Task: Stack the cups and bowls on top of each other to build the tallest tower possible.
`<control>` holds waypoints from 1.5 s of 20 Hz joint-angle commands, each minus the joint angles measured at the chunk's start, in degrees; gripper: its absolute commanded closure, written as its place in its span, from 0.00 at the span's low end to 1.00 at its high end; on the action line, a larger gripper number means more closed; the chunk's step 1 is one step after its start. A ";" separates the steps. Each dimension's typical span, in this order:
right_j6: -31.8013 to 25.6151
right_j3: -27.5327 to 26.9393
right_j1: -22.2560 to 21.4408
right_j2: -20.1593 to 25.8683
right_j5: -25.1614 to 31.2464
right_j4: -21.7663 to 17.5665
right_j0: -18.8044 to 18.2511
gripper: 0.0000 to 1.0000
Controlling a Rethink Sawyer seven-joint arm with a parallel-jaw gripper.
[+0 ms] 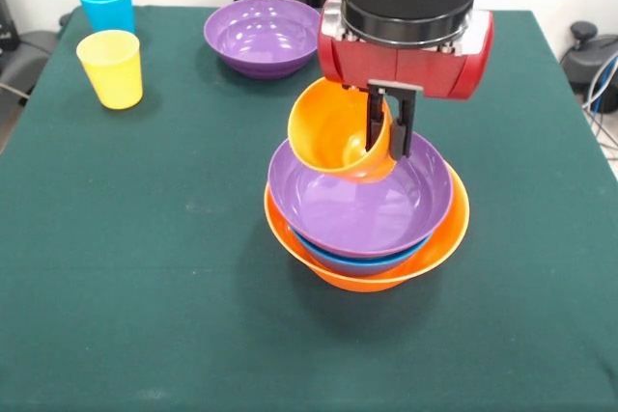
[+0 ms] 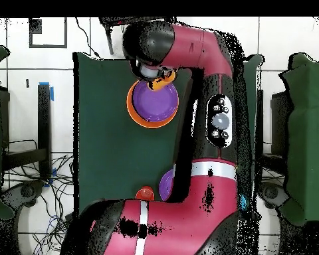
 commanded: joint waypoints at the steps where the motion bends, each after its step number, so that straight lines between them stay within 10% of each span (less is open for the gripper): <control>1: 0.69 3.96 3.75 1.94 -3.57 -2.50 0.57 1.00; 30: -0.14 12.25 2.24 0.03 -13.14 -3.30 0.98 1.00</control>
